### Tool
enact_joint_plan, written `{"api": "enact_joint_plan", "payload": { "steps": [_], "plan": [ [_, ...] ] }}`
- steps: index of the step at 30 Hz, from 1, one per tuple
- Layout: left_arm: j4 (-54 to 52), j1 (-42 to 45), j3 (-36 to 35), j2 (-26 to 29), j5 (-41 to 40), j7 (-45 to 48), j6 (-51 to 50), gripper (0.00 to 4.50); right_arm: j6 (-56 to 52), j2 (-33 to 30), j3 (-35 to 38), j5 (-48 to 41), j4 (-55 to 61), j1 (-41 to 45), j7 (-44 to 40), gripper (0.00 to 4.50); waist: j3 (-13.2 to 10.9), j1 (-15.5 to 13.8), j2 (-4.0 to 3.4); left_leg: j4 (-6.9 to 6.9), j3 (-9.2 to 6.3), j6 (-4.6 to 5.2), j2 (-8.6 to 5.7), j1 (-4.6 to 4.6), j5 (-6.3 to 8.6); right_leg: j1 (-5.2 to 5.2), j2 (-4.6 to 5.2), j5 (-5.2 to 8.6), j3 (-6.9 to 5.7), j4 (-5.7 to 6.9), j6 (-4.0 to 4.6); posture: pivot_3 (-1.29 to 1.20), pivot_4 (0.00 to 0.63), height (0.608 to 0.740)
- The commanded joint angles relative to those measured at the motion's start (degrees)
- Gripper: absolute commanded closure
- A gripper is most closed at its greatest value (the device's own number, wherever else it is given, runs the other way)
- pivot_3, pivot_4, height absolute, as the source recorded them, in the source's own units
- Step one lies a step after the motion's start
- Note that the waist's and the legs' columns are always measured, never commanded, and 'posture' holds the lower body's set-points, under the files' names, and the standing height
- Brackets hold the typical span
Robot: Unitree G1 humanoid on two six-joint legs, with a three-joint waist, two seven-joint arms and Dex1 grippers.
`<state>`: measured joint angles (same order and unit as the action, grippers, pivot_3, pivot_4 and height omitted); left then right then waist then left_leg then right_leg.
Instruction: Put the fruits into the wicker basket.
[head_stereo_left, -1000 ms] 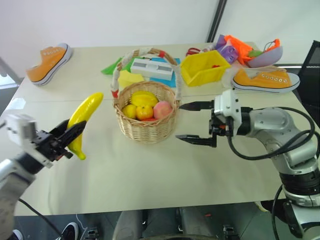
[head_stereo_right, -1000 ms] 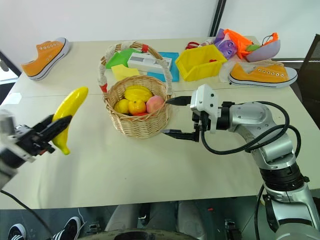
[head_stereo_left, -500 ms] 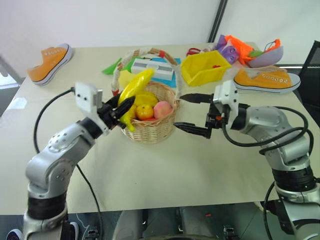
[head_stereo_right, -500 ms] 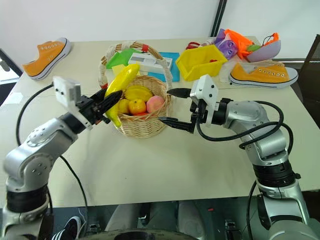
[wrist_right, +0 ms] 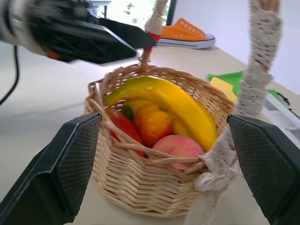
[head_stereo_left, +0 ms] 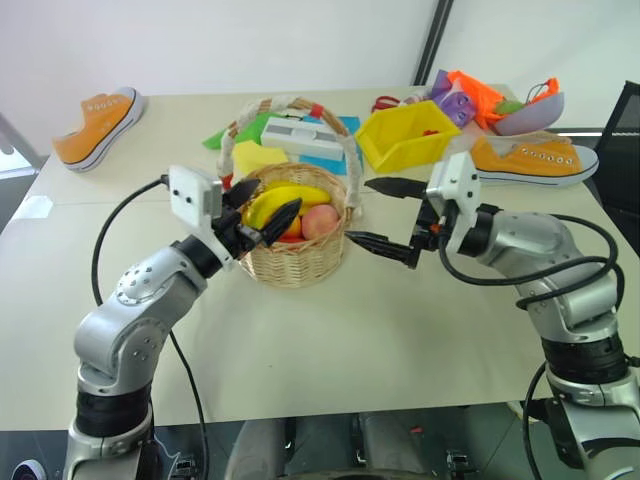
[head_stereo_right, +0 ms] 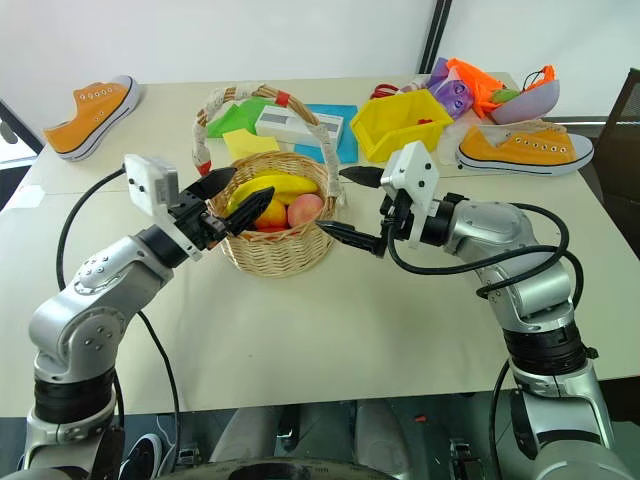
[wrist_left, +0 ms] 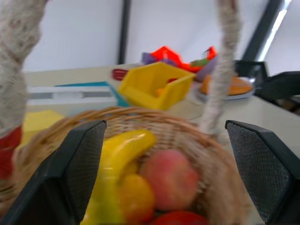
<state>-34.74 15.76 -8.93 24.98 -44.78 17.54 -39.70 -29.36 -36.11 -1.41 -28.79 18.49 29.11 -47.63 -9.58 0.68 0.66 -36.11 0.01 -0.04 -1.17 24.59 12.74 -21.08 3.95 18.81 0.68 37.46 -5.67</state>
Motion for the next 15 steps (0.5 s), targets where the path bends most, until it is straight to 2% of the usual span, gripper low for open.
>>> {"api": "enact_joint_plan", "payload": {
  "steps": [1,3,8,11,15],
  "plan": [
    [-5.35,-3.27,-4.52,3.33,-5.51,4.55,0.38,0.04,1.79,1.55,1.82,1.90,-2.02,1.43,3.00,0.00,0.00,0.18,0.00,-0.01,0.00,0.00,0.00,0.00,0.00,0.00,0.00,0.00,0.00,0.00,0.00,0.00,0.150,0.740],
    [-6.92,-6.81,-8.45,6.53,-8.55,7.47,0.51,0.04,1.87,2.88,2.14,2.50,-3.22,1.62,4.82,0.00,0.00,0.41,0.00,0.01,0.01,0.00,0.00,0.00,0.00,-0.02,0.00,0.00,0.02,0.00,0.01,0.00,0.150,0.740],
    [-3.71,-19.84,-23.12,13.36,-8.36,19.07,6.00,0.04,0.12,9.34,2.47,1.68,-2.01,0.67,11.66,0.00,-0.02,0.34,-0.05,0.16,0.00,-0.09,0.04,-0.04,-0.05,-0.10,-0.02,0.02,0.02,0.03,0.04,0.00,0.150,0.740],
    [-2.76,-27.75,-29.34,13.58,-9.30,25.07,8.13,0.04,0.94,13.17,1.86,4.70,-3.13,0.63,17.15,0.00,-0.02,0.32,-0.05,0.18,0.01,-0.11,0.04,-0.04,-0.05,-0.11,0.01,0.03,0.02,-0.01,0.07,0.00,0.150,0.740],
    [0.81,-34.23,-31.98,11.35,-4.72,29.17,14.53,0.04,0.63,16.42,1.12,5.23,-3.28,0.49,19.34,0.00,-0.03,0.04,-0.08,0.21,0.01,-0.14,-0.01,-0.06,-0.02,-0.25,0.11,0.12,0.01,-0.13,0.25,0.00,0.150,0.740]
  ]
}}
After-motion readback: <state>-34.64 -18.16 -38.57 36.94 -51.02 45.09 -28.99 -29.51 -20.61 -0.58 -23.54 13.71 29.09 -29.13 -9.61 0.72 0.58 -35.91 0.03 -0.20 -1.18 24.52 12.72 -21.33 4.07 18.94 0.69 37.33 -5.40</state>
